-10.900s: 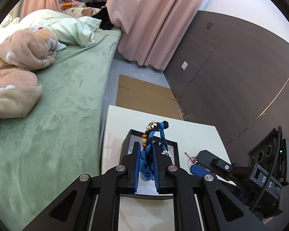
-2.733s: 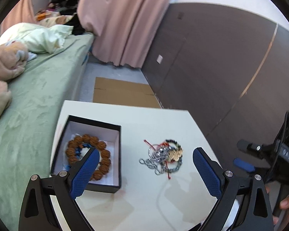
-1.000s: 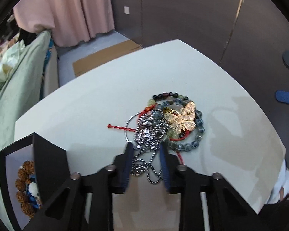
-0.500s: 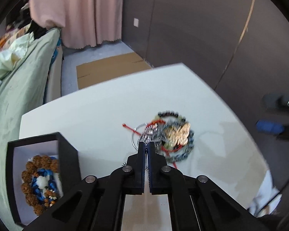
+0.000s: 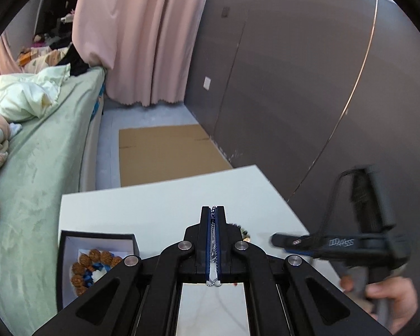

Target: Organize jewelry

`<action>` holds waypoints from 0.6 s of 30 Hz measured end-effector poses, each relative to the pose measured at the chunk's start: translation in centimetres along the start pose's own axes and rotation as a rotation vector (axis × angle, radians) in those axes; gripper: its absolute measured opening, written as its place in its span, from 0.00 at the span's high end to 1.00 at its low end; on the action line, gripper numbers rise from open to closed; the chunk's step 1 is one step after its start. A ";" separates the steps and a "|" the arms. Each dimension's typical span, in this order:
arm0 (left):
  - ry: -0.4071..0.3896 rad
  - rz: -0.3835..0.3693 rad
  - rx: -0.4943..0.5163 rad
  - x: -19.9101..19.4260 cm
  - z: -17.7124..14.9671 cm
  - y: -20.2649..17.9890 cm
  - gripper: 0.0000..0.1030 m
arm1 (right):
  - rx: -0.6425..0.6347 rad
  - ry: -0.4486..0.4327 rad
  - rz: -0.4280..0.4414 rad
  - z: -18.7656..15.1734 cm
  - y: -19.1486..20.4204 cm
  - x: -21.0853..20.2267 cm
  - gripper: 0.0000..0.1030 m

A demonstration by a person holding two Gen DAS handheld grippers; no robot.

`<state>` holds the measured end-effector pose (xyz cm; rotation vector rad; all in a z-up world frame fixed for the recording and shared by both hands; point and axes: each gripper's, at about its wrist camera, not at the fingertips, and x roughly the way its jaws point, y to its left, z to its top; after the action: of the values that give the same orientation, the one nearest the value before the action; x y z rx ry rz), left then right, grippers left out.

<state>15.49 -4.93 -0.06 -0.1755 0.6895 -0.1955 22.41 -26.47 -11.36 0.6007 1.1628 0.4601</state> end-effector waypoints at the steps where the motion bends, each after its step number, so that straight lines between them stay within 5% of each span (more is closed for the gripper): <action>1: -0.007 0.001 0.001 -0.3 0.2 0.0 0.98 | 0.001 0.006 0.001 0.1 0.0 0.4 0.56; 8: -0.040 0.001 0.006 -2.1 1.7 -0.4 0.98 | 0.012 0.039 0.019 1.1 0.0 2.9 0.78; 18: -0.079 0.030 0.036 -4.4 3.2 -1.2 0.98 | -0.004 0.057 0.016 1.7 0.5 4.9 0.90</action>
<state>14.07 -4.74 5.33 -0.1378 0.6093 -0.1713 25.62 -23.34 -14.04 0.5969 1.2117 0.4953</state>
